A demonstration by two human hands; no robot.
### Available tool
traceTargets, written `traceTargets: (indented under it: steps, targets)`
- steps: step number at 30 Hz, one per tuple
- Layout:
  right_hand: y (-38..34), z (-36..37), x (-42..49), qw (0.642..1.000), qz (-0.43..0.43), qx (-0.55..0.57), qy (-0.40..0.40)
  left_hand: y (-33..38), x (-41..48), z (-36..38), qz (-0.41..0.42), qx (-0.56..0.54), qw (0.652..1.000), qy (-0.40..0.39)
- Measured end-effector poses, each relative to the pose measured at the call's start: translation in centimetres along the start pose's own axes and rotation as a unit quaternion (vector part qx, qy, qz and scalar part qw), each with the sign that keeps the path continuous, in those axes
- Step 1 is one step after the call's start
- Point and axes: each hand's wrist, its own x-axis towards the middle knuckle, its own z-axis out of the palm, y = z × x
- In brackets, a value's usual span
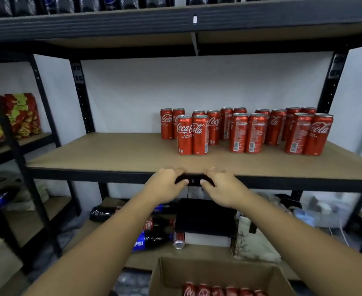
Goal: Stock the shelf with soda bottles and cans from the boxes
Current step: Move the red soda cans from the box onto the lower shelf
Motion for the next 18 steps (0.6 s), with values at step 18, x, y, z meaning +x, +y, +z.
traceTargets:
  steps: [18]
  targets:
    - [-0.9, 15.0, -15.4, 0.957, 0.112, 0.064, -0.258, 0.1, -13.4, 13.7, -0.016, 0.016, 0.947, -0.32]
